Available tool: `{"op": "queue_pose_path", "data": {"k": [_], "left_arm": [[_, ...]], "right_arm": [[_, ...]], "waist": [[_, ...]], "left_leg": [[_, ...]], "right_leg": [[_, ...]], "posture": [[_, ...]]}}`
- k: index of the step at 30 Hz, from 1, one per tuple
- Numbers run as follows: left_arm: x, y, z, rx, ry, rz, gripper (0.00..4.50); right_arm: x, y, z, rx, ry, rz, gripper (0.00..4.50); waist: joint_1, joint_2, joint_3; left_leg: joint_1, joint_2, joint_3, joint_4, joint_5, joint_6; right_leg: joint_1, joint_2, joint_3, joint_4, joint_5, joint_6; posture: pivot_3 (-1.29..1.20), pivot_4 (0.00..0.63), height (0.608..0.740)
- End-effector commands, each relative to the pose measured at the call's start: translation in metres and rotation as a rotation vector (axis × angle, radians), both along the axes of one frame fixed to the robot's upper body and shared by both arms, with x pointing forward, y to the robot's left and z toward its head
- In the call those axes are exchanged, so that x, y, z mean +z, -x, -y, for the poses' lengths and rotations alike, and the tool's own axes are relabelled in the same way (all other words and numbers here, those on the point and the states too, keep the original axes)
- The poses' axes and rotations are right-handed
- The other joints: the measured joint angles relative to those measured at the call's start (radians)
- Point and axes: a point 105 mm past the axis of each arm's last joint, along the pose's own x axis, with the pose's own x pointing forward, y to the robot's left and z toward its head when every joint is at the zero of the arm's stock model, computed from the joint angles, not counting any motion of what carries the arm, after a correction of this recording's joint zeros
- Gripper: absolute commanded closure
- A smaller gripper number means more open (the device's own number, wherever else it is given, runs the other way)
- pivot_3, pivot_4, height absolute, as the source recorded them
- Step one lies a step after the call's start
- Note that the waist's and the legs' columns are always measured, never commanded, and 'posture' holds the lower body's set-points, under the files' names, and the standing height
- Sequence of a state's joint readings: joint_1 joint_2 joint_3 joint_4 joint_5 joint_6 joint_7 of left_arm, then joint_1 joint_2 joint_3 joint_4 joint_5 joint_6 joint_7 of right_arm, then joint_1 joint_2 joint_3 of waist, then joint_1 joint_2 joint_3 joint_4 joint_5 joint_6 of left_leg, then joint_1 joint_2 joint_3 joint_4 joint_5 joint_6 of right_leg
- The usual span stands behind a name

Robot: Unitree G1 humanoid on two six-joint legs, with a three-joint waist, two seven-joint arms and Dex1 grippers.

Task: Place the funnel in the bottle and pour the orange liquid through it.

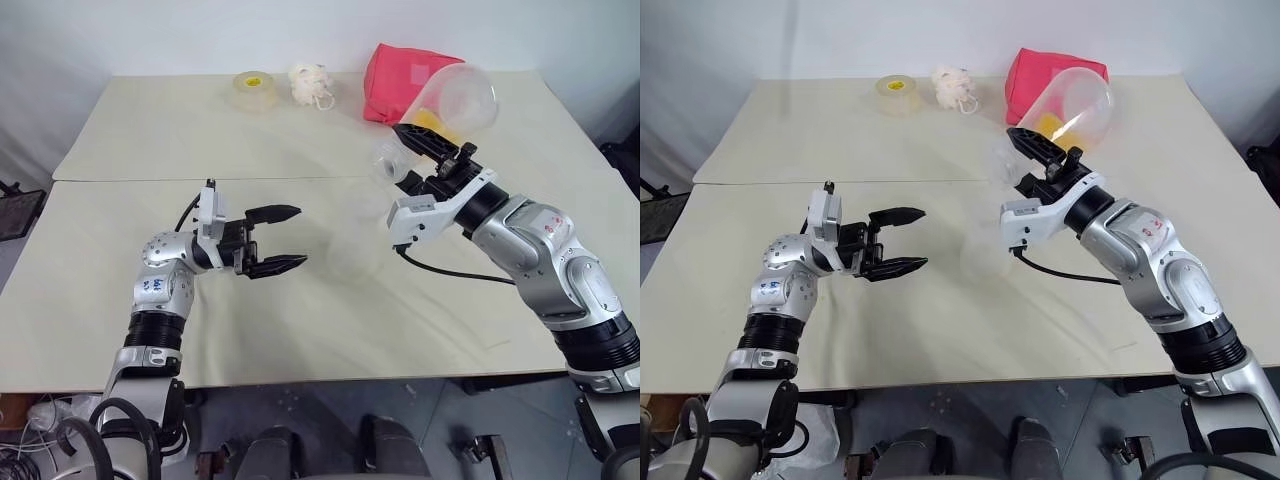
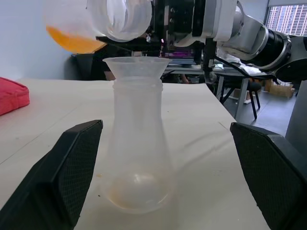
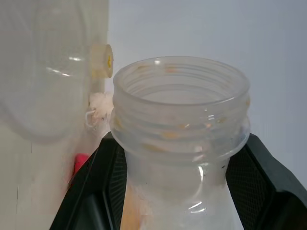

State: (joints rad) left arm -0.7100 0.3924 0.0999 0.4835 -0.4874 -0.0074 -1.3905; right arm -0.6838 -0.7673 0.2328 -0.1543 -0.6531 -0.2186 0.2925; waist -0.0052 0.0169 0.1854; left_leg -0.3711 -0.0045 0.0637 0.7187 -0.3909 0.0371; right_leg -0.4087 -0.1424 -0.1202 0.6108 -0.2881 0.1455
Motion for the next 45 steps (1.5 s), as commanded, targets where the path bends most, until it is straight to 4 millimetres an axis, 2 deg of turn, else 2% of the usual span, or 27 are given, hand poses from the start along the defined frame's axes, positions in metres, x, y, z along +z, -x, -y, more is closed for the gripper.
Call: {"op": "queue_pose_path", "data": {"k": [1,20,45], "left_arm": [[0.01,0.003,0.0,-0.007,0.032,0.036,0.0],[0.013,0.002,0.003,-0.011,0.037,0.032,0.0],[0.015,0.001,-0.001,-0.011,0.033,0.029,0.0]], "right_arm": [[0.017,0.005,-0.006,0.031,0.041,0.12,2.07],[0.014,-0.003,0.0,0.038,0.175,0.25,2.07],[0.016,-0.006,0.004,0.059,0.267,0.314,2.07]], "waist": [[-0.002,0.0,0.0],[-0.003,0.0,0.0],[-0.024,0.0,0.0]], "left_leg": [[0.0,0.0,0.0,0.0,0.0,0.0],[0.0,0.0,0.0,0.0,0.0,0.0],[0.0,0.001,-0.001,-0.001,0.0,0.0]], "right_leg": [[0.0,0.0,0.0,0.0,0.0,0.0],[0.0,0.0,0.0,0.0,0.0,0.0],[0.0,0.0,-0.001,0.001,0.0,0.0]], "posture": [[0.0,0.15,0.74],[0.0,0.15,0.74],[0.0,0.15,0.74]]}}
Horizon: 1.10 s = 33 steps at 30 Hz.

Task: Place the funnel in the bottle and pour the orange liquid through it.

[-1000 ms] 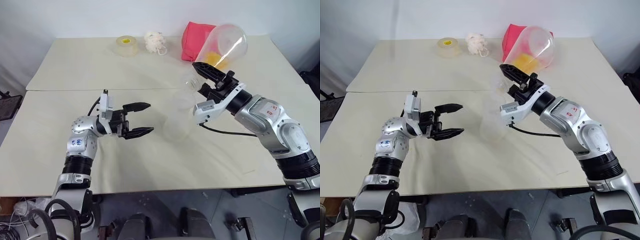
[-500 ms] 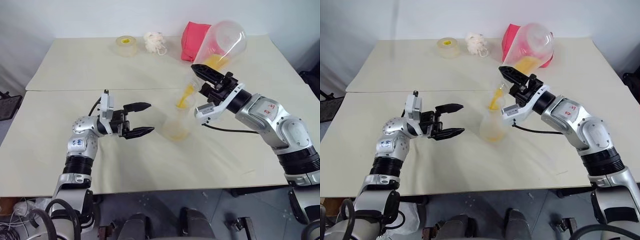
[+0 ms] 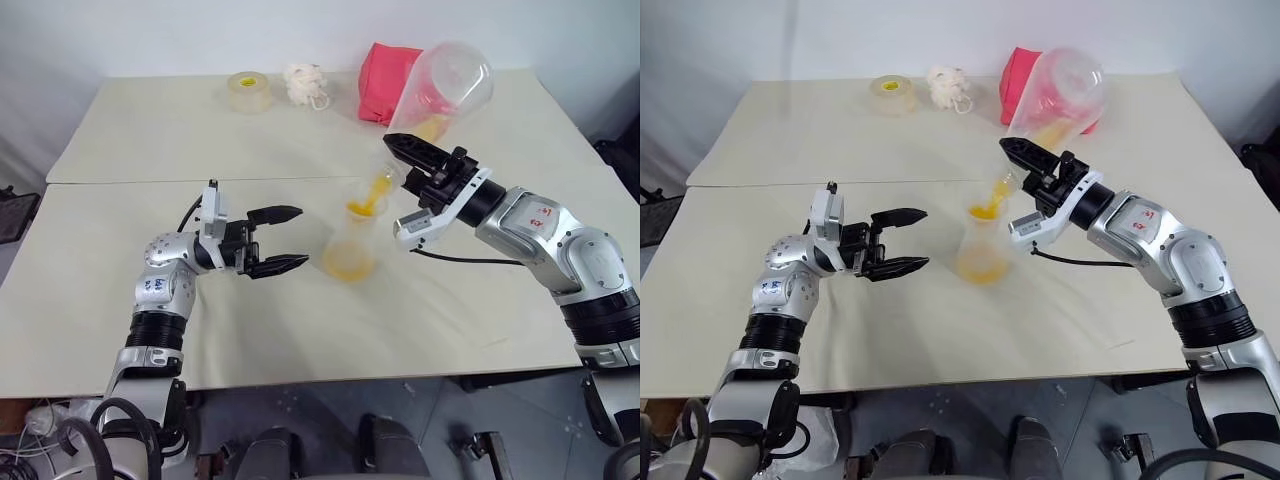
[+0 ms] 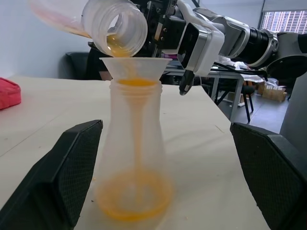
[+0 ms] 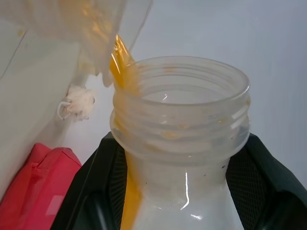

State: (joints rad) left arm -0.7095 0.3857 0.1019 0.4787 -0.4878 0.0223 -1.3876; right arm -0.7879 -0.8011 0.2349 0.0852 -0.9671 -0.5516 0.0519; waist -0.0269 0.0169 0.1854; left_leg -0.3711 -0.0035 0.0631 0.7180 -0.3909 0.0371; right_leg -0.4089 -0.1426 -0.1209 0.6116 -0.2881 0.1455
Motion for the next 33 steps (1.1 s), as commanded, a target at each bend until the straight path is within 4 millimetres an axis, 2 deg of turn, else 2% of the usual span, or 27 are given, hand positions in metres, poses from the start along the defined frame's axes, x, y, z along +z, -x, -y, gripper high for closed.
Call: {"op": "queue_pose_path", "data": {"k": [1,28,33], "left_arm": [[0.016,0.001,-0.003,-0.003,0.025,0.055,0.0],[0.015,0.001,-0.004,0.011,0.03,0.054,0.0],[0.014,0.002,-0.005,0.015,0.03,0.053,0.0]], "right_arm": [[0.02,0.007,-0.001,0.024,0.0,0.077,2.07],[0.024,0.012,-0.015,0.096,0.044,0.142,2.07],[0.025,0.013,-0.016,0.105,-0.019,0.11,2.07]], "waist": [[-0.003,0.0,0.0],[-0.003,0.0,0.0],[-0.003,0.0,0.0]], "left_leg": [[0.0,0.0,0.0,0.0,0.0,0.0],[0.0,0.0,-0.001,0.0,0.0,0.0],[0.0,0.0,-0.001,0.0,0.0,0.0]], "right_leg": [[0.0,0.0,0.0,0.0,0.0,0.0],[-0.001,-0.001,0.0,0.001,0.0,0.0],[-0.001,-0.001,0.0,0.001,0.0,0.0]], "posture": [[0.0,0.15,0.74],[0.0,0.15,0.74],[0.0,0.15,0.74]]}}
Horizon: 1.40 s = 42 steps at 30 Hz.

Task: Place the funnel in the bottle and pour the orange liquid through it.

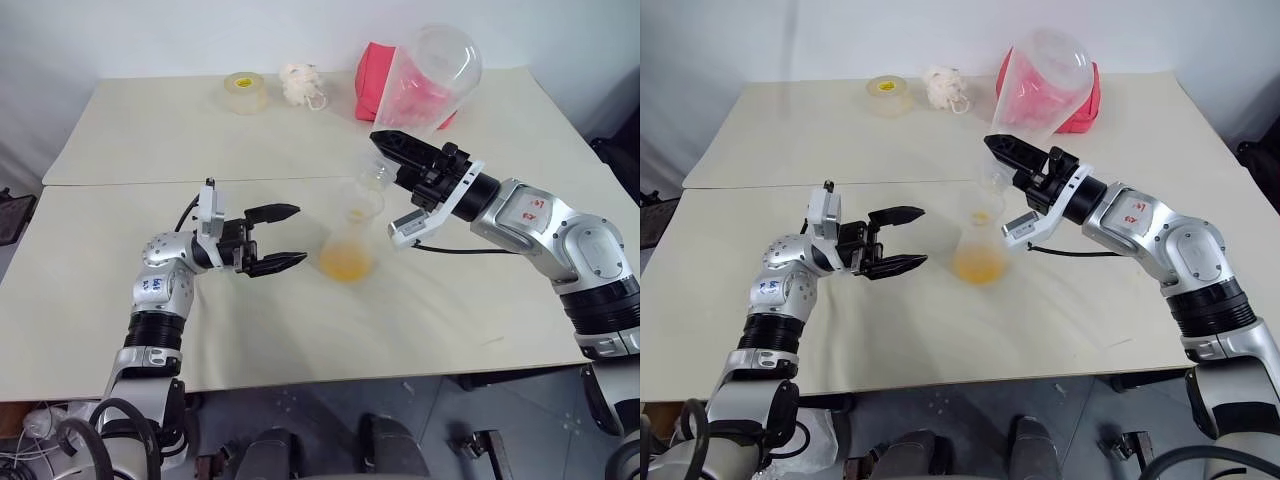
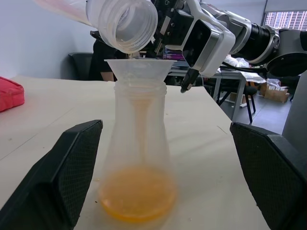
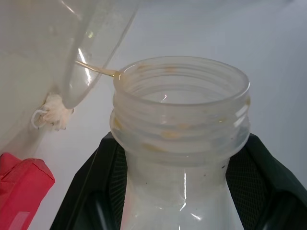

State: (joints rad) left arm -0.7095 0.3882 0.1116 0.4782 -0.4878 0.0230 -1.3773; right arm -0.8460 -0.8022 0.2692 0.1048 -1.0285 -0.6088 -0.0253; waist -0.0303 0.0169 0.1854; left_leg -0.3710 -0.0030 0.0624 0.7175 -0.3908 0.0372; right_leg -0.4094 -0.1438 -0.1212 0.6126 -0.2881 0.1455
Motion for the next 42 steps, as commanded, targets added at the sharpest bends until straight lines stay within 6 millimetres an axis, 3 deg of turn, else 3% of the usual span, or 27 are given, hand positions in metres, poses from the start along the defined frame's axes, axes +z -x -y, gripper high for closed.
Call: {"op": "queue_pose_path", "data": {"k": [1,12,15,17,21,23,28,33,39,42], "left_arm": [[0.012,0.004,-0.003,-0.001,0.022,0.051,0.0],[0.009,0.004,-0.009,0.044,0.01,0.036,0.0],[0.008,0.003,-0.013,0.069,0.001,0.023,0.0],[0.008,0.003,-0.015,0.082,-0.001,0.019,0.0],[0.008,0.0,-0.016,0.115,-0.009,0.012,0.0],[0.006,-0.002,-0.017,0.138,-0.022,0.004,0.0],[0.004,-0.007,-0.021,0.195,-0.031,-0.029,0.0],[0.003,-0.012,-0.027,0.267,-0.032,-0.087,0.0],[0.001,-0.014,-0.036,0.367,-0.073,-0.127,0.0],[0.001,-0.012,-0.039,0.377,-0.09,-0.147,0.0]], "right_arm": [[0.02,0.007,-0.001,0.033,-0.131,0.007,2.07],[0.02,0.007,0.033,0.028,-0.786,-0.438,2.07],[0.018,0.005,0.066,0.035,-1.139,-0.623,2.07],[0.016,0.005,0.075,0.041,-1.241,-0.682,2.07],[-0.008,0.001,0.108,0.052,-1.567,-0.855,2.07],[-0.02,0.001,0.119,0.04,-1.649,-0.876,2.07],[-0.042,-0.004,0.138,0.023,-1.789,-0.903,2.07],[-0.05,-0.007,0.141,-0.003,-1.782,-0.907,2.07],[-0.045,-0.007,0.136,0.02,-1.749,-0.916,0.07],[-0.036,-0.004,0.134,0.05,-1.733,-0.907,0.03]], "waist": [[0.0,0.0,0.0],[0.002,0.0,0.0],[0.003,0.0,0.0],[0.003,0.0,0.0],[0.004,0.0,0.0],[0.004,0.0,0.0],[0.002,0.0,0.0],[0.002,0.0,0.0],[0.003,0.0,0.0],[0.003,0.0,0.0]], "left_leg": [[0.0,0.0,0.0,0.0,0.0,0.0],[0.0,-0.001,-0.004,0.001,0.0,0.001],[0.001,-0.001,-0.01,0.002,0.0,0.001],[0.001,-0.002,-0.012,0.002,0.0,0.001],[0.001,-0.003,-0.012,0.002,0.0,0.001],[0.001,-0.003,-0.013,0.002,0.0,0.001],[0.002,-0.006,-0.012,0.001,0.0,0.001],[0.002,-0.006,-0.012,0.001,0.0,0.001],[0.002,-0.005,-0.012,0.001,0.0,0.001],[0.002,-0.004,-0.013,0.001,0.0,0.001]], "right_leg": [[0.0,0.0,0.0,0.0,0.0,0.0],[0.0,-0.002,-0.003,0.006,0.0,0.0],[0.0,-0.003,-0.004,0.007,0.0,0.0],[0.0,-0.003,-0.004,0.008,0.0,0.0],[0.0,-0.004,-0.005,0.009,0.0,0.0],[0.001,-0.004,-0.006,0.009,0.0,0.0],[0.0,-0.004,-0.006,0.009,0.0,0.0],[0.0,-0.004,-0.005,0.009,0.0,0.0],[0.0,-0.004,-0.005,0.009,0.0,0.0],[0.001,-0.004,-0.005,0.009,0.0,0.0]], "posture": [[0.0,0.15,0.74],[0.0,0.15,0.74],[0.0,0.15,0.74],[0.0,0.15,0.74],[0.0,0.15,0.74],[0.0,0.15,0.74],[0.0,0.15,0.74],[0.0,0.15,0.74],[0.0,0.15,0.74],[0.0,0.15,0.74]]}}
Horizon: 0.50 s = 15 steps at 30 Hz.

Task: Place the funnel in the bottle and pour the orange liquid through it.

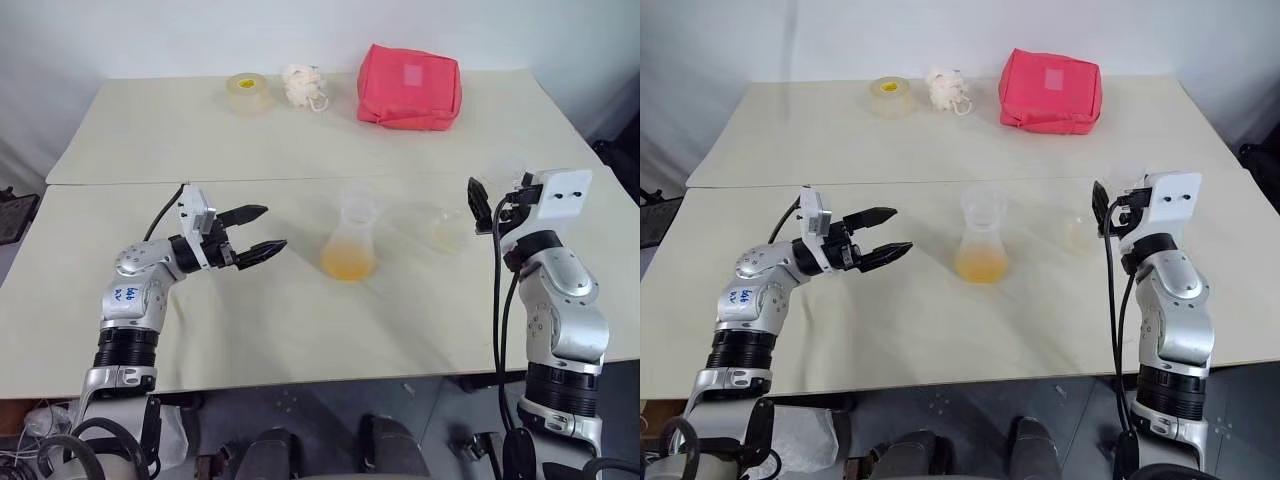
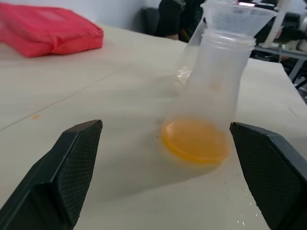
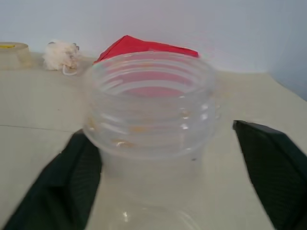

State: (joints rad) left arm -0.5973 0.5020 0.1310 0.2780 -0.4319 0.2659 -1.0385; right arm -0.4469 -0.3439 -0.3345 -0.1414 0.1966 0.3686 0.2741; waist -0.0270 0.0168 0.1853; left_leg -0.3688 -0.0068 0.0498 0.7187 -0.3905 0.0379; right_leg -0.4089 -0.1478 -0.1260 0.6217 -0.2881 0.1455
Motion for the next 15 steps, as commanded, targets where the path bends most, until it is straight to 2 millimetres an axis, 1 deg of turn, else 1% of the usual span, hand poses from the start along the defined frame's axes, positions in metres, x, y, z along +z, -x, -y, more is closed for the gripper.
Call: {"op": "queue_pose_path", "data": {"k": [1,5,11,13,15], "left_arm": [[0.009,0.005,-0.004,0.006,-0.011,0.018,0.0],[0.009,0.011,-0.005,-0.023,-0.016,0.019,0.0],[0.006,0.013,-0.004,-0.041,-0.024,0.015,0.0],[0.005,0.013,-0.003,-0.046,-0.028,0.021,0.0],[0.004,0.013,-0.002,-0.051,-0.029,0.027,0.0]], "right_arm": [[0.028,0.009,-0.002,0.021,0.026,0.105,0.03],[0.037,0.011,-0.001,0.035,0.026,0.128,0.03],[0.044,0.013,0.004,0.051,0.042,0.142,0.03],[0.044,0.013,0.005,0.057,0.042,0.139,0.03],[0.038,0.012,0.007,0.059,0.026,0.12,0.03]], "waist": [[-0.001,0.0,0.0],[-0.001,0.0,0.0],[0.0,0.0,0.0],[0.0,0.0,0.0],[0.0,0.0,0.0]], "left_leg": [[0.0,0.0,0.0,0.0,0.0,0.0],[0.0,0.0,0.0,-0.001,0.0,0.0],[0.0,0.0,0.0,0.0,0.0,0.0],[0.0,-0.001,0.001,-0.001,0.0,0.0],[0.0,-0.001,0.001,-0.001,0.0,0.0]], "right_leg": [[0.0,0.0,0.0,0.0,0.0,0.0],[0.0,0.0,0.0,0.0,0.0,0.0],[0.0,0.0,0.0,0.0,0.0,0.0],[0.0,0.0,0.0,0.0,0.0,0.0],[0.0,0.0,0.0,0.0,0.0,0.0]], "posture": [[0.0,0.15,0.74],[0.0,0.15,0.74],[0.0,0.15,0.74],[0.0,0.15,0.74],[0.0,0.15,0.74]]}}
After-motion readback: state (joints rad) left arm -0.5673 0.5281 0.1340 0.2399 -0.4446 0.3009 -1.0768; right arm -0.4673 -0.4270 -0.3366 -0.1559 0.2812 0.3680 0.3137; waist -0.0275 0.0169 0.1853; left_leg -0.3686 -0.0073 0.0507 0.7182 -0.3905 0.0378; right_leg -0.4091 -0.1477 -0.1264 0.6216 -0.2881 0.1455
